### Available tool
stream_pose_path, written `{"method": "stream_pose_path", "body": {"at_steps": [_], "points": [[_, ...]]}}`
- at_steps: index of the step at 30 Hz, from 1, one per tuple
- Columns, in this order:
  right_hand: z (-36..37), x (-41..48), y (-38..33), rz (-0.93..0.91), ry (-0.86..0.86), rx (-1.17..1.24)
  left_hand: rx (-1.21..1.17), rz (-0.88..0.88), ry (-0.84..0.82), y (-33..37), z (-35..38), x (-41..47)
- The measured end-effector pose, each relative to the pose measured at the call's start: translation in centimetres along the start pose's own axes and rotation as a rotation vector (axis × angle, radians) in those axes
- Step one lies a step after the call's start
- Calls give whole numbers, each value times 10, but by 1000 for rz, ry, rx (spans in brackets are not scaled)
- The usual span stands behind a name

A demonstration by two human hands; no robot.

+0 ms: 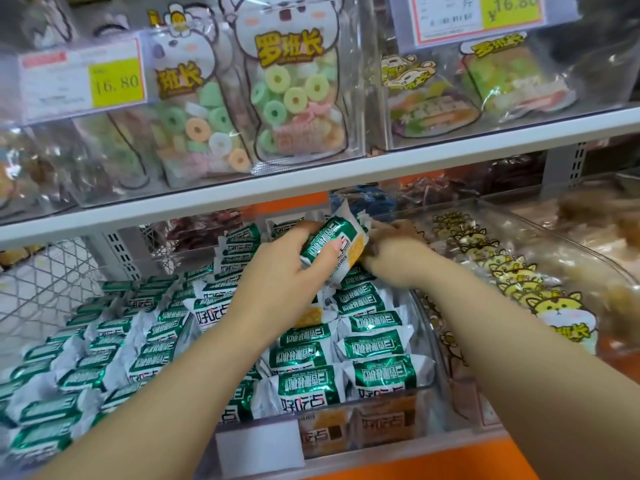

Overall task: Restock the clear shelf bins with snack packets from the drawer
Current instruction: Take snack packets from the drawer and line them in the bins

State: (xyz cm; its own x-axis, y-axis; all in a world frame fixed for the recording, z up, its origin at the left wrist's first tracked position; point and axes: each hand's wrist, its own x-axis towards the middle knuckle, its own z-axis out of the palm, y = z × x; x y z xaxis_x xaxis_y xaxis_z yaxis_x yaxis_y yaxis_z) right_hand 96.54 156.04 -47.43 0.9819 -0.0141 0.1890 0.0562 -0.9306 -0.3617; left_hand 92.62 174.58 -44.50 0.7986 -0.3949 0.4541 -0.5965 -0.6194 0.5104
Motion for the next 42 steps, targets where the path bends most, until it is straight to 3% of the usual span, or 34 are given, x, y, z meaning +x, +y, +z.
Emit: {"method": "stream_pose_path", "body": {"at_steps": [3, 9, 11, 14, 16, 21, 24, 30, 38, 42], "points": [[-6, -14, 4, -24, 10, 175, -39, -18, -3, -2, 0, 3], [-40, -40, 7, -30, 274, 568, -195, -96, 147, -3, -7, 8], [-47, -47, 4, -89, 239, 748, -210, -89, 129, -2, -7, 9], [-50, -55, -1, -224, 31, 918, -135, 0, 21, -1, -4, 11], [-46, -56, 0, -259, -19, 872, -108, 33, -48, 2, -2, 13], [-41, -54, 8, -203, 86, 695, -1, -5, -92, 0, -2, 13], [-36, -54, 14, -148, 120, 560, 192, 3, -35, -12, -4, 7], [-26, -40, 3, -152, 207, 342, 588, 47, -134, -32, -5, -1], [-20, -17, -3, 27, 94, 7, 656, 77, -133, -38, -1, 0], [-21, -17, -11, -101, 163, 47, 653, 94, -111, -39, 1, -1]]}}
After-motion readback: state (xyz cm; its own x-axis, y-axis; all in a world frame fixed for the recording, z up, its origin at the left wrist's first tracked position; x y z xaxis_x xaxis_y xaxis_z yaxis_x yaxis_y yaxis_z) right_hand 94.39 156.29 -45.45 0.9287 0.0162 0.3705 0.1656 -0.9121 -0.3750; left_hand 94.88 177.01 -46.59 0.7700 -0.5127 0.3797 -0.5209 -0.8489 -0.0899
